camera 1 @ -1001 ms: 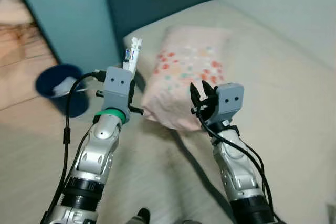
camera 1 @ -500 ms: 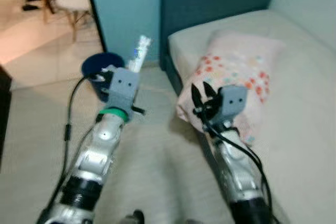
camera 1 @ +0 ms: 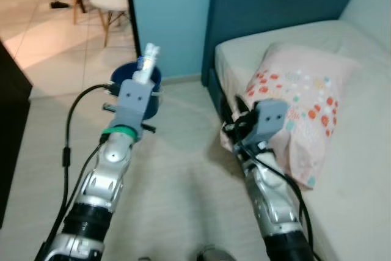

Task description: Clean up the room

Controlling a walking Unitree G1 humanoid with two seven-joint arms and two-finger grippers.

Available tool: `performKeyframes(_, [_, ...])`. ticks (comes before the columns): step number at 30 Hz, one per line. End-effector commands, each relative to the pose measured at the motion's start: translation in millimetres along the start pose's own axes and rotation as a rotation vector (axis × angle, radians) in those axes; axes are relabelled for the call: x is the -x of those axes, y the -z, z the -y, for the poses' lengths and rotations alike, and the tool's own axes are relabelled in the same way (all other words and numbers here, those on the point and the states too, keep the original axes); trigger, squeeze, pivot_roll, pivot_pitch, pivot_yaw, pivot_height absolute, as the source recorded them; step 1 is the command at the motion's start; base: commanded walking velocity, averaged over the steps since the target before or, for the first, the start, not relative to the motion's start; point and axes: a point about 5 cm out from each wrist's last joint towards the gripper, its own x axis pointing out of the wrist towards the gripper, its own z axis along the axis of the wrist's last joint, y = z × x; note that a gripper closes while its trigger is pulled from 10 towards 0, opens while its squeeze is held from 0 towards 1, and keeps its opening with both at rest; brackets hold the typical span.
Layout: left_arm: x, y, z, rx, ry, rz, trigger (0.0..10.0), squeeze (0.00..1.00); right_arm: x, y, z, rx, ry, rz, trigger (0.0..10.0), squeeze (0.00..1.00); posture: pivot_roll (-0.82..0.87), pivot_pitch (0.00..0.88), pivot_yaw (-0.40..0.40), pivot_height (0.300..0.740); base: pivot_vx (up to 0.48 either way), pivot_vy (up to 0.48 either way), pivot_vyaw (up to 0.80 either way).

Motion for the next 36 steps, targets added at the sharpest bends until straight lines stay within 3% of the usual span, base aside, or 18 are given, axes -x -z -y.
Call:
performKeyframes(1, [0.7,3.7,4.6,-0.013,0.013,-0.011,10.0,0.0,2.3,4.0,2.2,-0.006,0.015,-0.014,10.0,0.0,-0.09,0.035,0.076,0.711,0.465,0.0,0.0])
performKeyframes(9, [1.9,10.3,3.2,-0.02,0.0,-0.027,10.0,0.0,5.0,11.9,0.1,0.029,-0.014,-0.053,10.0,0.0,-0.09,0.039,0.073,0.711,0.462,0.0,0.0])
performKeyframes(14, [6.1,28.2,-1.0,-0.008,-0.022,-0.082,10.0,0.0,10.8,25.4,2.5,0.059,-0.008,-0.116,10.0,0.0,-0.09,0.044,0.069,0.711,0.461,0.0,0.0])
performKeyframes(15, [9.4,41.0,-1.3,0.05,-0.004,-0.128,10.0,0.0,14.4,34.3,6.1,0.076,0.01,-0.153,10.0,0.0,-0.09,0.046,0.064,0.711,0.461,0.0,0.0])
performKeyframes(17, [9.4,41.0,-1.3,0.05,-0.004,-0.128,10.0,0.0,14.4,34.3,6.1,0.076,0.01,-0.153,10.0,0.0,-0.09,0.046,0.064,0.711,0.461,0.0,0.0])
performKeyframes(20, [28.1,84.9,0.7,0.206,0.107,-0.255,10.0,0.0,29.0,62.1,18.5,0.116,0.08,-0.275,10.0,0.0,-0.09,0.051,0.052,0.711,0.461,0.0,0.0])
performKeyframes(24, [35.4,106.7,-8.7,0.258,0.038,-0.342,10.0,0.0,34.6,67.2,24.7,0.121,0.102,-0.301,10.0,0.0,-0.11,0.062,0.039,0.711,0.464,0.0,0.0])
performKeyframes(33, [29.4,101.7,-7.6,0.209,0.014,-0.298,10.0,0.0,29.1,64.7,30.6,0.111,0.111,-0.285,10.0,0.0,-0.11,0.067,0.031,0.711,0.462,0.0,0.0])
performKeyframes(36, [24.8,92.4,-8.5,0.129,0.039,-0.226,10.0,0.0,23.2,62.9,26.1,0.083,0.104,-0.259,10.0,0.0,-0.1,0.071,0.042,0.711,0.464,0.0,0.0])
